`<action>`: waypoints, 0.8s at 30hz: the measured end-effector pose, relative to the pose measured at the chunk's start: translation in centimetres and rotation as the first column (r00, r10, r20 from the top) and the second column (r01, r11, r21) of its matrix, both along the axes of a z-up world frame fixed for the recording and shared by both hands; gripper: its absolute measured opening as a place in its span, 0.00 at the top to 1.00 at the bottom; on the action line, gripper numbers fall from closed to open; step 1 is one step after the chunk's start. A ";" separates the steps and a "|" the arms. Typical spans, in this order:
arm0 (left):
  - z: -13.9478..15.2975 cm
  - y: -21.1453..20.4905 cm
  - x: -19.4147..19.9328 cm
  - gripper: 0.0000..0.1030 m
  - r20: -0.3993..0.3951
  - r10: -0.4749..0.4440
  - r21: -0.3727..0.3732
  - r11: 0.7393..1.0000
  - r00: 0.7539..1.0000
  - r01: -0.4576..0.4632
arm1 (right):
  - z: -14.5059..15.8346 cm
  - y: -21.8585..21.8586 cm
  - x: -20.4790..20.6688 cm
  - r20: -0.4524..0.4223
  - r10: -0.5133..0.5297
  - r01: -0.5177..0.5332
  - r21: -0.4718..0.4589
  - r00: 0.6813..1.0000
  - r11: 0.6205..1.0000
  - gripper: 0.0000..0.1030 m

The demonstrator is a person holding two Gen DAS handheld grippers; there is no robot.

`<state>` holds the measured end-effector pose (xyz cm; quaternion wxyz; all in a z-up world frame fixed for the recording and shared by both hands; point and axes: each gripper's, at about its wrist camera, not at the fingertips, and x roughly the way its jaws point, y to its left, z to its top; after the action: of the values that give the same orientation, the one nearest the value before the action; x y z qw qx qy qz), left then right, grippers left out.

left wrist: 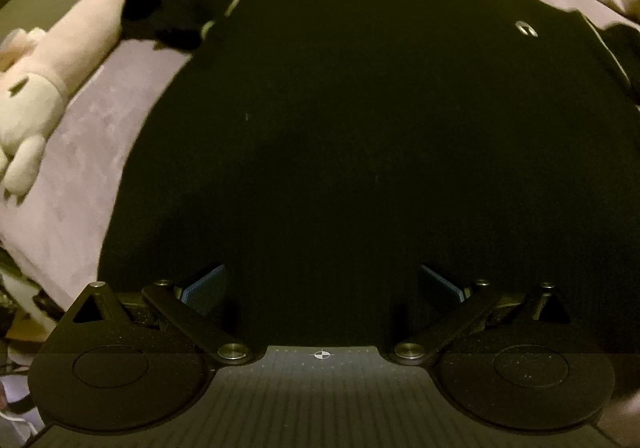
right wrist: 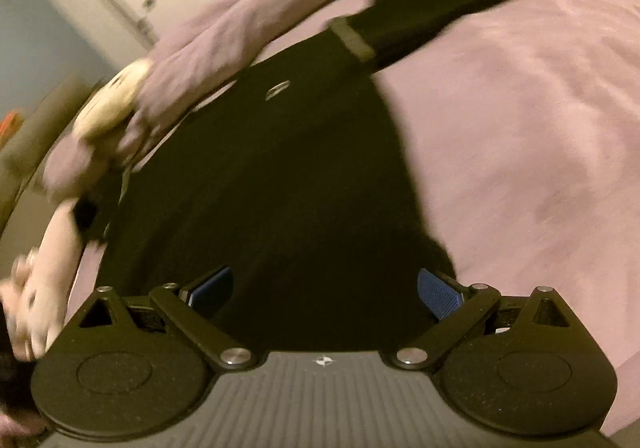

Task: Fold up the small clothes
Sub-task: 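Reach the right tool to the outstretched black sleeve and close on it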

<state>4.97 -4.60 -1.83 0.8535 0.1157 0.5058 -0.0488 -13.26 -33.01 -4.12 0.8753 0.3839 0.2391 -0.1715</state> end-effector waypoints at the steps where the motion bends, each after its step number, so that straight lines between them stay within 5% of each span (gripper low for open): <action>1: 0.0 -0.6 0.7 0.00 0.005 0.007 0.004 1.000 1.000 -0.007 | -0.1 -2.0 -0.4 0.033 -0.041 0.040 0.026 0.999 0.999 0.04; 6: -0.7 -3.0 3.8 0.00 -0.008 0.019 -0.027 0.999 1.000 -0.020 | -0.3 -12.5 -1.5 0.156 -0.269 0.254 0.108 0.951 0.961 0.05; 9: -1.2 -4.1 4.9 0.00 -0.014 0.023 -0.050 0.998 1.000 -0.024 | -0.6 -18.8 -0.8 0.179 -0.360 0.334 0.162 0.916 0.929 0.13; 16: -3.1 -6.0 5.9 0.00 0.011 0.020 -0.057 0.998 1.000 -0.019 | -1.3 -31.5 3.4 0.168 -0.516 0.485 0.193 0.840 0.853 0.40; 21: -3.6 -6.6 6.4 0.00 0.049 0.037 -0.035 0.999 0.998 -0.035 | -3.7 -38.6 5.1 0.182 -0.644 0.576 0.317 0.743 0.754 0.43; 24: -3.9 -6.6 6.6 0.00 0.059 0.039 -0.029 0.999 0.997 -0.038 | -4.0 -41.0 6.8 0.194 -0.649 0.583 0.307 0.736 0.752 0.46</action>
<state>11.54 -11.24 -5.68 0.8706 0.0953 0.4814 -0.0360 -6.44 -74.03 -8.09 0.7434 0.5591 -0.0148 -0.3669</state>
